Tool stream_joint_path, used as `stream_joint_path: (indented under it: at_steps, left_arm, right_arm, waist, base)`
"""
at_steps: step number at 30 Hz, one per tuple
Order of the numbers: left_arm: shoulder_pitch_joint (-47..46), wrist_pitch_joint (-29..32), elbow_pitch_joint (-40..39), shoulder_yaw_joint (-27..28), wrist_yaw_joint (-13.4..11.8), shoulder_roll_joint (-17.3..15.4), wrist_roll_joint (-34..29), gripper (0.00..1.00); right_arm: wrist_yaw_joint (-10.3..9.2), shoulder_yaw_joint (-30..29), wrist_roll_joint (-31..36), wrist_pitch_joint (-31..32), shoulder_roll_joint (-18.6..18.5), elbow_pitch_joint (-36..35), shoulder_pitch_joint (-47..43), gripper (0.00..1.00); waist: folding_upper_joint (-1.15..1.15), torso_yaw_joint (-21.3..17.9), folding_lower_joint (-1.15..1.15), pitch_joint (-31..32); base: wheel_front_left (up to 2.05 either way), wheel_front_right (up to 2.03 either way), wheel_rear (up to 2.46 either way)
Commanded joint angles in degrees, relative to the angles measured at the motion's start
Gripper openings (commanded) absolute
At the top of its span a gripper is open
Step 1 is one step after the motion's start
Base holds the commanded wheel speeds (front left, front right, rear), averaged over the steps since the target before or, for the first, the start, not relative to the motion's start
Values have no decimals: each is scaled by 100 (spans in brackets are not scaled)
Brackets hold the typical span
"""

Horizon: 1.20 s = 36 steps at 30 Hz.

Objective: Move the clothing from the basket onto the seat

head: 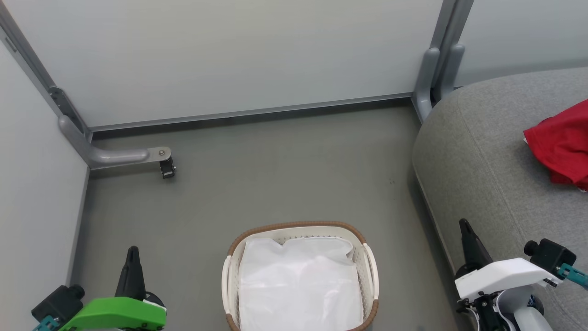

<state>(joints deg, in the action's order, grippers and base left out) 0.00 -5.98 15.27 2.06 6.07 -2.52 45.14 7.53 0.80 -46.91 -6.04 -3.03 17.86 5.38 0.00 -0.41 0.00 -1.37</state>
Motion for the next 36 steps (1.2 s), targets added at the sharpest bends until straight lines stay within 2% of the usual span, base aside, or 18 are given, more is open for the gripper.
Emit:
stream_joint_path:
  at_steps: [1,36]
  left_arm:
    - [-183,45,-73,49,35,-26,207,0]
    - [-423,646,-110,254,97,-40,2436,0]
  right_arm:
    - [-2,-48,-201,55,-23,-101,103,0]
    - [-4,-394,-2339,657,-11,-254,116,0]
  waist:
    - [0,1,0,2]
    - [0,17,0,49]
  base:
    - [0,0,0]
    - [0,0,0]
